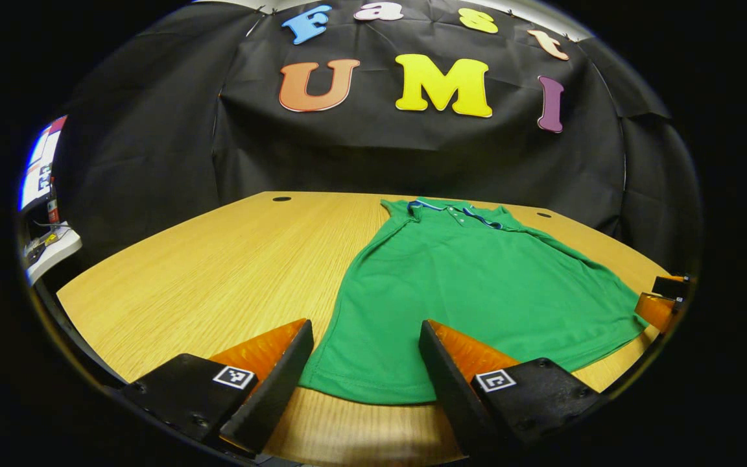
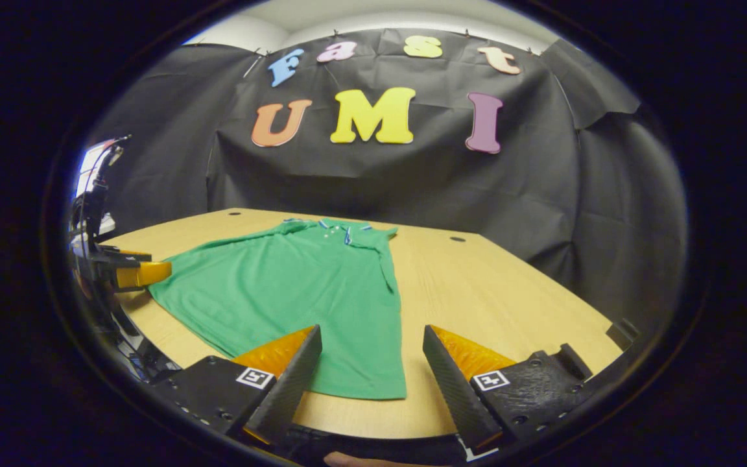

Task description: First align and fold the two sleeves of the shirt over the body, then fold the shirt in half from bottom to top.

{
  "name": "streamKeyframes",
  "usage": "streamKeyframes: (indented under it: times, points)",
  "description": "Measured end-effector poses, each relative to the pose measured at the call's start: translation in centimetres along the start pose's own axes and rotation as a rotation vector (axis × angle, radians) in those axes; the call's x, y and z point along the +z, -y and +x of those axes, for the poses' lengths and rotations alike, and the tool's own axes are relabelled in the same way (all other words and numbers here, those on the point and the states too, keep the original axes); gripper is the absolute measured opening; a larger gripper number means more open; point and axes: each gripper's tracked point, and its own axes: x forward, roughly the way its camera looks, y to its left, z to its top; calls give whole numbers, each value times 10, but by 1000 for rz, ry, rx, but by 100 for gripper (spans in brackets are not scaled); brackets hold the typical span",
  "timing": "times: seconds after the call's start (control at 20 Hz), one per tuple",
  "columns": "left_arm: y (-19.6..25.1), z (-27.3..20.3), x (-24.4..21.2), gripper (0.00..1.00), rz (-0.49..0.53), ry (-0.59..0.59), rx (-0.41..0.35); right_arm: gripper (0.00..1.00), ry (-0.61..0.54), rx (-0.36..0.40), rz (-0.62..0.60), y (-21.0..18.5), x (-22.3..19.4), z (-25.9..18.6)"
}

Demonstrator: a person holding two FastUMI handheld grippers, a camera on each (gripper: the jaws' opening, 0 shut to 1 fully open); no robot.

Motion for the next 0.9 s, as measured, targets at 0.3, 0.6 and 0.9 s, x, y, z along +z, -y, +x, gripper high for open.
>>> streamKeyframes:
  times: [0.3,0.6,0.9]
  points:
    - [-5,1,-1,100,1,10,29,94,-37,36,55,-5,-7,4]
    - [2,1,1,47,23,2,-15,48,-61,61,81,-14,-9,4]
    - [9,-1,5,9,27,5,-28,1,-39,133,23,-27,-3,0]
